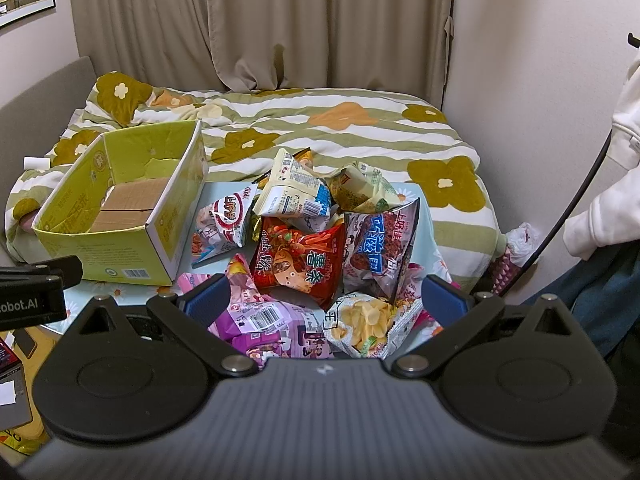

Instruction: Organize snacks

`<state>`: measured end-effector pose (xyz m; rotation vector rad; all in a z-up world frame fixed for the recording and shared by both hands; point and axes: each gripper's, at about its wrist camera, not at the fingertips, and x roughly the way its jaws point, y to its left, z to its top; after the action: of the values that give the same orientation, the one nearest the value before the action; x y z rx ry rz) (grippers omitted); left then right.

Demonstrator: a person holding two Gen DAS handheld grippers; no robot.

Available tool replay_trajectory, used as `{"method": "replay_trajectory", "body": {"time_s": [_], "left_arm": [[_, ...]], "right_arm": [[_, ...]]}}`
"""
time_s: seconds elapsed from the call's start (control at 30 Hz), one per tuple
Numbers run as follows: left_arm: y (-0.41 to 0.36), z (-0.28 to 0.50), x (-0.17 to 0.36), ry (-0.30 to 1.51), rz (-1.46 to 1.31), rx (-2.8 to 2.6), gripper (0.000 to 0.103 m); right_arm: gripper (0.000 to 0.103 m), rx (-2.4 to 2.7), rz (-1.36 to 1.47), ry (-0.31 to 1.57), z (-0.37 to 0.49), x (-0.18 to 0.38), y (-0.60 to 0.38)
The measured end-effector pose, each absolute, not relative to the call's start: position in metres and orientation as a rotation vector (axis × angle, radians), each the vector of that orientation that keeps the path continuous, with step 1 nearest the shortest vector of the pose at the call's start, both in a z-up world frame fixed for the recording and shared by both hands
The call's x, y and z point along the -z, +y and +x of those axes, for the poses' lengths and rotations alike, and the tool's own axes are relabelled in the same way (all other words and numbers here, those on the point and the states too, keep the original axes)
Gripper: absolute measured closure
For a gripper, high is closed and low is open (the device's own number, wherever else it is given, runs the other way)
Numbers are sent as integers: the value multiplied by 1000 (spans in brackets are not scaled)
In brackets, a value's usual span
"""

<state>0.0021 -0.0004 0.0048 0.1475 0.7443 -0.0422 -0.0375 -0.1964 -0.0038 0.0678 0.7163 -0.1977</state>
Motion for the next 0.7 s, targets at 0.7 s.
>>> {"method": "replay_trajectory", "body": {"time_s": [0.7], "left_arm": [[1,4,-2,746,147,41,0]], "right_arm": [[0,199,71,720,-38,4,-197]]}}
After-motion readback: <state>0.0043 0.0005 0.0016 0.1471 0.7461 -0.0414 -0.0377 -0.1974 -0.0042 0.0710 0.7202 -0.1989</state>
